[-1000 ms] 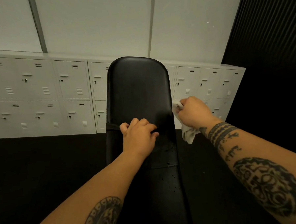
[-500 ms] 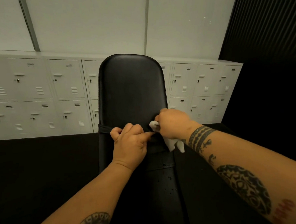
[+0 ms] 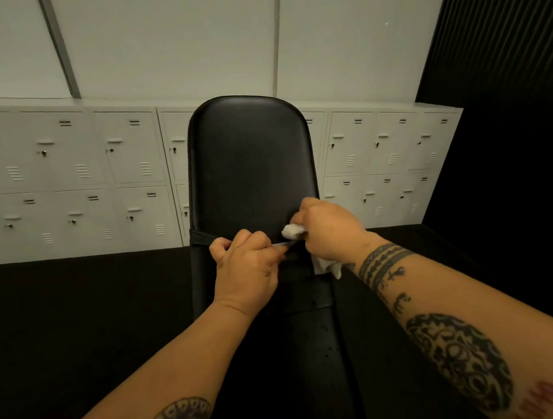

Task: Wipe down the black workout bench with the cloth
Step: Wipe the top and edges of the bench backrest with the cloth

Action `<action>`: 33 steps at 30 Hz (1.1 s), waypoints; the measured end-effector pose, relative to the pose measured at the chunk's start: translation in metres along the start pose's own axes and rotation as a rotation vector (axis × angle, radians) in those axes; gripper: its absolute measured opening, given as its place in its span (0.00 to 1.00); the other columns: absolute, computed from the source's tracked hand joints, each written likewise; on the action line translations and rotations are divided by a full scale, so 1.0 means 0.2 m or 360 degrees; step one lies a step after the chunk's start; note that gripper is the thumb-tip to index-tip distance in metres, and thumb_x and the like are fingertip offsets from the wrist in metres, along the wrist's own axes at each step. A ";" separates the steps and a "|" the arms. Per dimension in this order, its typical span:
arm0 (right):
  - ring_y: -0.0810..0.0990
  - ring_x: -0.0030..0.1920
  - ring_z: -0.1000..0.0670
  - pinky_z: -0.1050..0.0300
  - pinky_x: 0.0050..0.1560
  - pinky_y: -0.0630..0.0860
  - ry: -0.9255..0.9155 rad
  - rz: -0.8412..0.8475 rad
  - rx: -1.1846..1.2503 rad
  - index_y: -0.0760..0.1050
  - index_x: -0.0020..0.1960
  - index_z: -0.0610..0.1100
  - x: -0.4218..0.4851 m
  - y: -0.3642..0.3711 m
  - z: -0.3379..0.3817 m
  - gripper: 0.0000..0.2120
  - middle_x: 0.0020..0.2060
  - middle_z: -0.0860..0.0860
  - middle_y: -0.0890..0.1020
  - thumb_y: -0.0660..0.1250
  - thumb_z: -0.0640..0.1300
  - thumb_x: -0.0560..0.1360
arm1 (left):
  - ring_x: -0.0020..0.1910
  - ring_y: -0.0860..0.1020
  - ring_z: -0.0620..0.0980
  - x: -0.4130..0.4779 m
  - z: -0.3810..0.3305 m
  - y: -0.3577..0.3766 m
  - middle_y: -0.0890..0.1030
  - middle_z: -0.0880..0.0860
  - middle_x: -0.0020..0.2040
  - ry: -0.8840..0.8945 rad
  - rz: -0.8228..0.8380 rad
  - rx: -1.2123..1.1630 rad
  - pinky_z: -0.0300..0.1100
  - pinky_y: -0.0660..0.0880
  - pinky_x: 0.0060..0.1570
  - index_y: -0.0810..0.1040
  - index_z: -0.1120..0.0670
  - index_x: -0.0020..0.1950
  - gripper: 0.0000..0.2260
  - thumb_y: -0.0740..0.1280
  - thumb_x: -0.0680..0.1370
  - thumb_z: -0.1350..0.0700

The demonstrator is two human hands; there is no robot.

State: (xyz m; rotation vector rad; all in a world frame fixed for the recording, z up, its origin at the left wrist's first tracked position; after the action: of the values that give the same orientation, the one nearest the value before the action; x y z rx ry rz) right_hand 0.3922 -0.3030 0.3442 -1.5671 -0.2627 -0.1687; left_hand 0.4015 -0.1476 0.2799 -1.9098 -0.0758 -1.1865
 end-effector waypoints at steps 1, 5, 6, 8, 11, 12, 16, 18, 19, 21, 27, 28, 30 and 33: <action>0.77 0.49 0.47 0.50 0.48 0.77 0.0013 -0.0009 -0.0015 0.80 0.56 0.52 -0.01 -0.01 -0.05 0.11 0.49 0.51 0.72 0.68 0.44 0.74 | 0.43 0.74 0.51 0.00 0.00 0.00 0.75 0.44 0.40 -0.0009 0.0002 -0.0014 0.49 0.57 0.50 0.87 0.43 0.51 0.11 0.78 0.72 0.56; 0.76 0.51 0.46 0.53 0.49 0.74 0.0244 -0.0204 -0.0002 0.78 0.59 0.51 -0.02 -0.01 -0.16 0.12 0.50 0.51 0.72 0.67 0.44 0.75 | 0.43 0.74 0.50 0.01 -0.01 0.00 0.75 0.43 0.40 -0.0056 -0.0004 -0.0058 0.50 0.58 0.51 0.87 0.43 0.50 0.10 0.78 0.72 0.55; 0.76 0.52 0.46 0.53 0.49 0.75 0.0295 -0.0290 0.0024 0.78 0.60 0.50 0.00 -0.01 -0.16 0.13 0.52 0.50 0.73 0.67 0.43 0.76 | 0.43 0.74 0.50 0.00 -0.01 0.00 0.75 0.43 0.40 -0.0055 -0.0014 -0.0065 0.50 0.58 0.51 0.87 0.43 0.50 0.10 0.79 0.72 0.55; 0.76 0.52 0.47 0.52 0.52 0.77 0.0406 -0.0493 0.0131 0.77 0.61 0.48 0.03 -0.04 -0.15 0.14 0.54 0.49 0.74 0.67 0.43 0.76 | 0.43 0.74 0.49 0.00 -0.01 -0.01 0.75 0.43 0.39 -0.0048 -0.0028 -0.0077 0.49 0.58 0.51 0.87 0.43 0.49 0.09 0.79 0.72 0.55; 0.76 0.53 0.46 0.50 0.53 0.76 0.0207 -0.0602 0.0271 0.79 0.61 0.49 0.10 -0.08 -0.09 0.14 0.54 0.49 0.75 0.68 0.44 0.76 | 0.42 0.74 0.49 0.01 0.01 0.00 0.74 0.43 0.39 -0.0044 -0.0019 -0.0074 0.48 0.56 0.50 0.87 0.42 0.49 0.09 0.78 0.72 0.55; 0.76 0.54 0.46 0.51 0.53 0.75 0.0031 -0.0501 0.0211 0.79 0.62 0.50 0.11 -0.07 -0.05 0.15 0.54 0.50 0.75 0.69 0.45 0.75 | 0.43 0.73 0.49 0.01 0.01 0.01 0.74 0.43 0.39 -0.0039 -0.0018 -0.0068 0.48 0.56 0.50 0.87 0.42 0.49 0.09 0.78 0.72 0.55; 0.75 0.57 0.48 0.54 0.55 0.73 -0.0182 -0.0307 0.0117 0.79 0.62 0.51 0.01 0.04 -0.10 0.18 0.55 0.52 0.75 0.72 0.42 0.73 | 0.43 0.74 0.48 0.01 0.01 0.01 0.74 0.43 0.40 -0.0049 -0.0015 -0.0089 0.49 0.57 0.51 0.87 0.43 0.51 0.09 0.78 0.73 0.54; 0.75 0.57 0.47 0.52 0.55 0.75 -0.0005 -0.0391 0.0098 0.79 0.62 0.51 0.00 0.04 -0.21 0.19 0.55 0.52 0.75 0.72 0.42 0.72 | 0.43 0.73 0.47 0.02 0.02 0.01 0.74 0.42 0.39 -0.0073 -0.0010 -0.0129 0.49 0.57 0.52 0.87 0.42 0.51 0.08 0.77 0.74 0.53; 0.75 0.57 0.46 0.51 0.55 0.76 0.0157 -0.0432 0.0122 0.78 0.63 0.51 0.03 0.02 -0.26 0.19 0.55 0.51 0.74 0.72 0.41 0.73 | 0.43 0.73 0.47 0.02 0.03 0.01 0.74 0.42 0.39 -0.0079 -0.0002 -0.0142 0.49 0.57 0.52 0.87 0.42 0.51 0.08 0.77 0.74 0.53; 0.76 0.55 0.45 0.50 0.55 0.76 0.0370 -0.0546 0.0234 0.78 0.63 0.51 0.09 -0.03 -0.29 0.18 0.54 0.50 0.74 0.69 0.40 0.74 | 0.43 0.73 0.47 0.01 0.03 0.01 0.74 0.42 0.40 -0.0090 0.0008 -0.0148 0.50 0.58 0.53 0.87 0.43 0.51 0.07 0.77 0.74 0.53; 0.74 0.58 0.48 0.51 0.60 0.74 -0.0167 -0.0192 0.0216 0.79 0.62 0.52 0.00 0.04 -0.11 0.19 0.57 0.53 0.74 0.72 0.40 0.73 | 0.44 0.73 0.47 0.02 0.03 0.01 0.74 0.42 0.40 -0.0121 0.0066 -0.0131 0.49 0.57 0.53 0.87 0.43 0.51 0.08 0.77 0.74 0.52; 0.73 0.59 0.49 0.51 0.61 0.73 -0.0094 -0.0206 0.0220 0.79 0.62 0.52 -0.02 0.04 -0.15 0.20 0.57 0.54 0.73 0.72 0.40 0.72 | 0.45 0.73 0.46 0.02 0.03 0.01 0.74 0.41 0.41 -0.0113 0.0093 -0.0116 0.49 0.58 0.53 0.87 0.43 0.52 0.07 0.76 0.75 0.52; 0.73 0.57 0.50 0.53 0.58 0.74 0.0085 -0.0232 0.0176 0.78 0.62 0.53 -0.03 0.03 -0.23 0.19 0.55 0.55 0.73 0.71 0.41 0.73 | 0.47 0.73 0.45 0.05 0.03 0.00 0.75 0.41 0.43 -0.0092 0.0155 -0.0074 0.49 0.57 0.56 0.86 0.42 0.52 0.06 0.73 0.76 0.49; 0.75 0.54 0.48 0.53 0.51 0.73 0.0214 -0.0188 0.0076 0.77 0.61 0.54 0.00 -0.01 -0.29 0.16 0.53 0.53 0.73 0.67 0.43 0.75 | 0.51 0.73 0.44 0.09 0.06 -0.05 0.77 0.40 0.47 -0.0044 0.0216 -0.0002 0.49 0.55 0.59 0.85 0.41 0.54 0.07 0.69 0.78 0.45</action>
State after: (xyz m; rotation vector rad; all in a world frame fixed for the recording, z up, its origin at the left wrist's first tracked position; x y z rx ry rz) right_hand 0.3955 -0.3602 0.3479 -1.4865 -0.2519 -0.3562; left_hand 0.4149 -0.1396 0.2987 -1.9010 0.0392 -1.0694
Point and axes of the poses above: each hand's wrist, its own x-axis towards the middle knuckle, its own y-axis out of the palm, z = x × y, the point moved 4 cm from there along x, towards the middle knuckle
